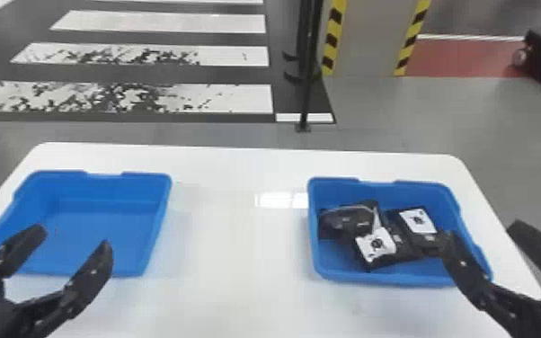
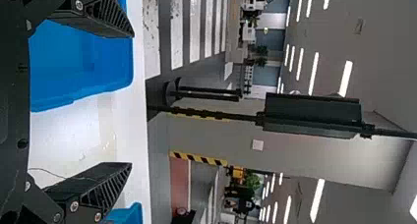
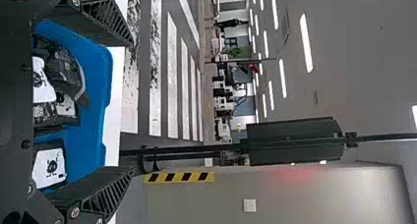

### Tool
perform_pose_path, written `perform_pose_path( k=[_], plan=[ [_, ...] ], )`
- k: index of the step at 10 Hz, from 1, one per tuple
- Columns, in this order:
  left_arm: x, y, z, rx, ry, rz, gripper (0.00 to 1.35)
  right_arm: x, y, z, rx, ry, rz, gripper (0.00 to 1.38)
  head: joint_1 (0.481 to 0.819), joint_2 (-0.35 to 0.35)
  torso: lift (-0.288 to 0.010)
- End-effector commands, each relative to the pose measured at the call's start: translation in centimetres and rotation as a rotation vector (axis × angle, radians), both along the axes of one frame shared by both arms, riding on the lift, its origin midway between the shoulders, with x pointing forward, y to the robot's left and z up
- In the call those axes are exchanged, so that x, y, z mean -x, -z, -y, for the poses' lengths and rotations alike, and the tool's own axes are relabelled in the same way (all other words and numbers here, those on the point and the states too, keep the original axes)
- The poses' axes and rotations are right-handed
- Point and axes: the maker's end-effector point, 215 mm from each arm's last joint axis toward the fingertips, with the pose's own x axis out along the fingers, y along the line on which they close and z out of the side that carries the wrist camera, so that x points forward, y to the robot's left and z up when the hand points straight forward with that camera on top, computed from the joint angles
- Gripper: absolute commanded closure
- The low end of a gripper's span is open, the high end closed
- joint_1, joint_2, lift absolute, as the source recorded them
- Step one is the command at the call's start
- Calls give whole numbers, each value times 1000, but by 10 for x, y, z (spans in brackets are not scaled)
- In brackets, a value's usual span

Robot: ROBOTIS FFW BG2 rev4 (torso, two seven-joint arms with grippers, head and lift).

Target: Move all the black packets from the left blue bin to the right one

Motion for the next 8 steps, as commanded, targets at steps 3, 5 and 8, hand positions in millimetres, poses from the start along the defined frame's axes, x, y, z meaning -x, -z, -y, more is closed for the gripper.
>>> perform_pose_path(
  k=[3, 5, 8],
  plan=[
    [6, 6, -1, -28, -19, -6, 180, 25, 11, -14, -11, 11, -55, 131, 695, 27, -150],
    [1, 2, 8, -11, -6, 4, 180, 23, 11, -14, -13, 8, -54, 131, 695, 24, -150],
    [-3, 2, 10, 0, -10, 5, 180, 22, 10, -20, -20, -5, -52, 131, 695, 12, -150]
  ],
)
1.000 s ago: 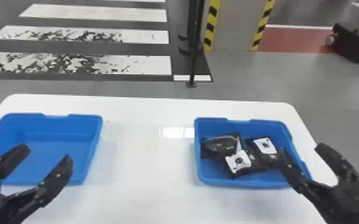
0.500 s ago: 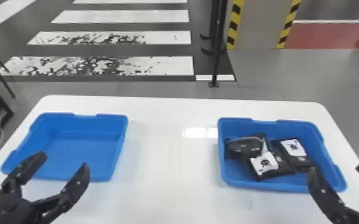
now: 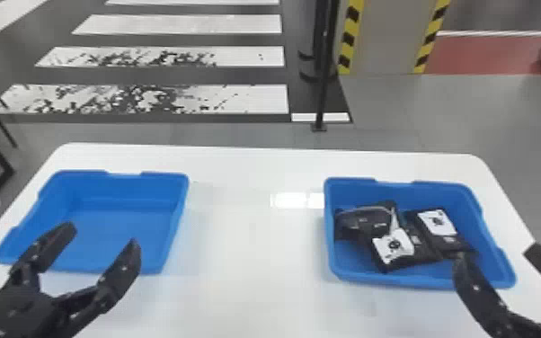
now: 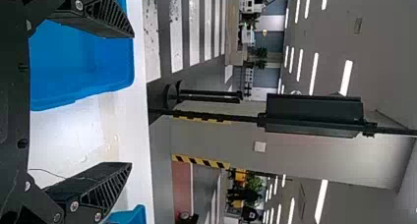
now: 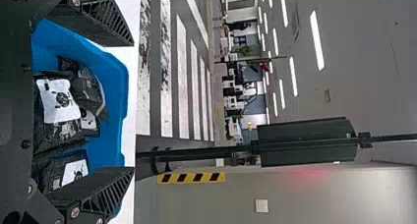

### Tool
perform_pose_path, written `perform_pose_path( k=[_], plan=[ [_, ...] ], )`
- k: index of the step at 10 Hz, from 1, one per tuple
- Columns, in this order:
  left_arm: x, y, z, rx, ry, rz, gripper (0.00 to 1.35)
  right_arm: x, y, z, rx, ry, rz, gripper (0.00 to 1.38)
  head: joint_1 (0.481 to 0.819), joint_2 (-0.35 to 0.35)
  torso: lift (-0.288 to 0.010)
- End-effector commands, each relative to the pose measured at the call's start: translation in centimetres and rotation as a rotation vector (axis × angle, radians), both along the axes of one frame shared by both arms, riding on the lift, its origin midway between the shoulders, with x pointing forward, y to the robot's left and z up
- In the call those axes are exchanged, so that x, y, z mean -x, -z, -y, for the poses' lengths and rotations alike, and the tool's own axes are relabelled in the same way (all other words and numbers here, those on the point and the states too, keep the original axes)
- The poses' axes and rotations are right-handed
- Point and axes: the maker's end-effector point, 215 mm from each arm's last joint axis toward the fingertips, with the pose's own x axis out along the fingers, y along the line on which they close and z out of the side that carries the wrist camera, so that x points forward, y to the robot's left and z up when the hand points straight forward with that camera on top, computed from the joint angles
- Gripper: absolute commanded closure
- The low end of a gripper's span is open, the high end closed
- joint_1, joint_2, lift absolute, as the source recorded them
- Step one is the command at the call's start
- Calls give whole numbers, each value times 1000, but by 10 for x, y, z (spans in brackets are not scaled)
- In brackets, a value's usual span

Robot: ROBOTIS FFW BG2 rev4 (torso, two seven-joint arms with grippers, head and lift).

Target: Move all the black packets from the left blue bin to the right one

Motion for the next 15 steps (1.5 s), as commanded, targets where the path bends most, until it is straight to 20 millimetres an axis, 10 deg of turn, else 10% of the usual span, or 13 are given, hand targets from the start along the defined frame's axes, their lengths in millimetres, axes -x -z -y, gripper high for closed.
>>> perform_pose_path(
  k=[1, 15],
  plan=[
    [-1, 1, 2, 12, -3, -4, 180, 0, 0, -2, -3, -5, 1, 131, 695, 15, -150],
    [-2, 6, 0, 16, -21, -16, 179, -2, -7, -9, -9, -17, 15, 148, 695, 29, -150]
  ],
)
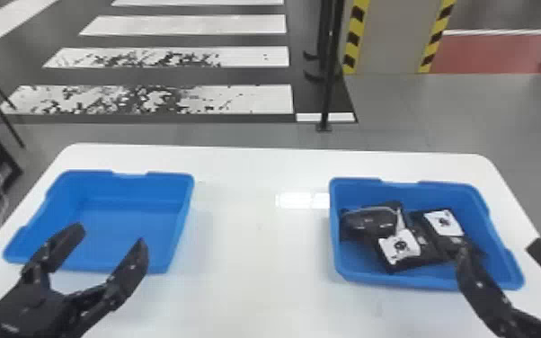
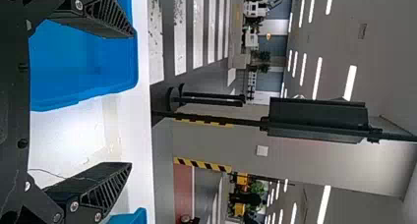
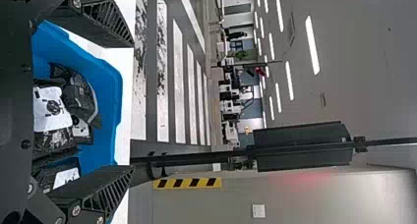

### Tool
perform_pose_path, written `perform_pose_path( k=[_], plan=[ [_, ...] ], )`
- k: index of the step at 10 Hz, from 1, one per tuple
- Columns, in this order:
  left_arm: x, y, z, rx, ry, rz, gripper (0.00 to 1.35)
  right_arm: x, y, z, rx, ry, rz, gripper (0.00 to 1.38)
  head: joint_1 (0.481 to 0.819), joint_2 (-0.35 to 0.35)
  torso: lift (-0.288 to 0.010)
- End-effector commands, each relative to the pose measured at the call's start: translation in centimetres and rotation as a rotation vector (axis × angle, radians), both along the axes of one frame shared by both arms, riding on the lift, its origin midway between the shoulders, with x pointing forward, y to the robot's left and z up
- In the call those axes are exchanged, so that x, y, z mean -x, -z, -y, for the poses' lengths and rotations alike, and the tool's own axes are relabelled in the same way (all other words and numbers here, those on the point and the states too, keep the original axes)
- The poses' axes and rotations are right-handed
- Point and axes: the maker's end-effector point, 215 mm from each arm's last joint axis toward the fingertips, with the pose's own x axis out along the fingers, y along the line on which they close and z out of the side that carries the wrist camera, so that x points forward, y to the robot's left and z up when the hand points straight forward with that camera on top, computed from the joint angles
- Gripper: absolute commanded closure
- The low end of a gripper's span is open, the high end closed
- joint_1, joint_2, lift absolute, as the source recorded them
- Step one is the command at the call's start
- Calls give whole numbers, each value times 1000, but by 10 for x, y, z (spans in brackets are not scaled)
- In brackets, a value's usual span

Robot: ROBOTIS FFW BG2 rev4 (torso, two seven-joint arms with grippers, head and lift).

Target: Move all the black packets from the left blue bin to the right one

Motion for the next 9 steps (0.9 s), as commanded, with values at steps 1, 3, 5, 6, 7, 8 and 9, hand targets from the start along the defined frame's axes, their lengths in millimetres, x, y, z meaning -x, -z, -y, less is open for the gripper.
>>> perform_pose_path(
  k=[1, 3, 5, 6, 7, 8, 9],
  plan=[
    [1, 0, -1, 5, -7, 2, 180, -1, -1, -2, -2, -4, 3, 148, 695, 29, -150],
    [3, 5, -1, 14, -8, -13, 179, 0, -1, -2, -2, -4, 3, 153, 695, 32, -150],
    [2, 2, -1, 13, -7, -6, 180, 0, 0, -3, -7, -5, 1, 153, 695, 36, -150],
    [2, 3, -1, 11, -7, -9, 180, 0, 0, -3, -9, -5, 1, 153, 695, 36, -150],
    [2, 3, 0, 13, -6, -9, 180, 0, 0, -3, -9, -5, 1, 153, 695, 36, -150],
    [2, 2, 0, 14, -6, -6, 180, 0, -1, -3, -15, -5, 2, 153, 695, 36, -150],
    [2, 1, 0, 13, -6, -1, 180, 0, -1, -3, -19, -4, 3, 157, 695, 36, -150]
  ],
)
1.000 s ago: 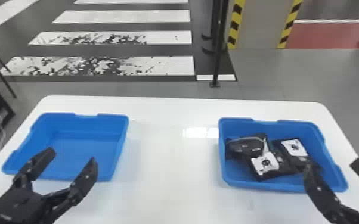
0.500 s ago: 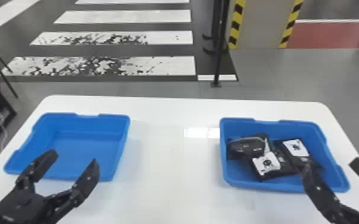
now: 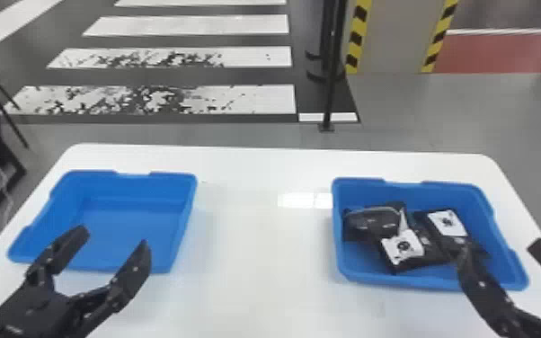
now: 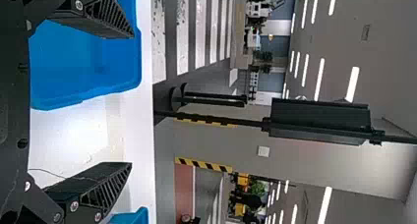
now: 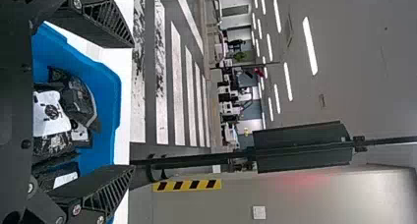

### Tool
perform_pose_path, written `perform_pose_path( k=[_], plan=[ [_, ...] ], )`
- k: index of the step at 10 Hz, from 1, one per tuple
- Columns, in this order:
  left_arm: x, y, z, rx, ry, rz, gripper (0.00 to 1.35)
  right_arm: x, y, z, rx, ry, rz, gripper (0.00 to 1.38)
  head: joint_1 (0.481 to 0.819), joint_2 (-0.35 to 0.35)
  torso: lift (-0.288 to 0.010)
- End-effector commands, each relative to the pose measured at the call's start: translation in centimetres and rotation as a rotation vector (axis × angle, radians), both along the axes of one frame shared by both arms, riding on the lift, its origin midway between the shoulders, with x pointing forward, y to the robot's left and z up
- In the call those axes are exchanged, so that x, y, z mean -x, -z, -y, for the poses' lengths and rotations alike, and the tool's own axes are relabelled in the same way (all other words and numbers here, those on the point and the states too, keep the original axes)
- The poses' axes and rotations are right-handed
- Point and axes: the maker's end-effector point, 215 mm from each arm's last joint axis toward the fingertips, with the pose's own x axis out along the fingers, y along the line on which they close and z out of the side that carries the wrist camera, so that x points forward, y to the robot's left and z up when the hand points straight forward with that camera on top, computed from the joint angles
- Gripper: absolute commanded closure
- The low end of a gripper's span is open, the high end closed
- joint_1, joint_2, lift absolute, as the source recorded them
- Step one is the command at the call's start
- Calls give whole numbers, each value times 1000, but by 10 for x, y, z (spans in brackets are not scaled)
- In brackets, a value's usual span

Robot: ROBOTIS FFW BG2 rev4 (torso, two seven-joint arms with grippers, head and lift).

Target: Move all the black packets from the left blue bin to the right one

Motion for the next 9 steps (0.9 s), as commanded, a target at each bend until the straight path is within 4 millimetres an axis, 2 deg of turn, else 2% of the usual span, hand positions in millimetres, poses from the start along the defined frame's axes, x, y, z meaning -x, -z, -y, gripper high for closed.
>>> perform_pose_path(
  k=[1, 9],
  plan=[
    [0, -1, 0, 4, -7, 4, 180, 0, 0, 0, -3, 0, 0, 160, 695, 35, -150],
    [1, 1, -3, 18, -19, 2, 180, 1, 12, -5, -27, -13, -39, 171, 695, 40, -150]
  ],
)
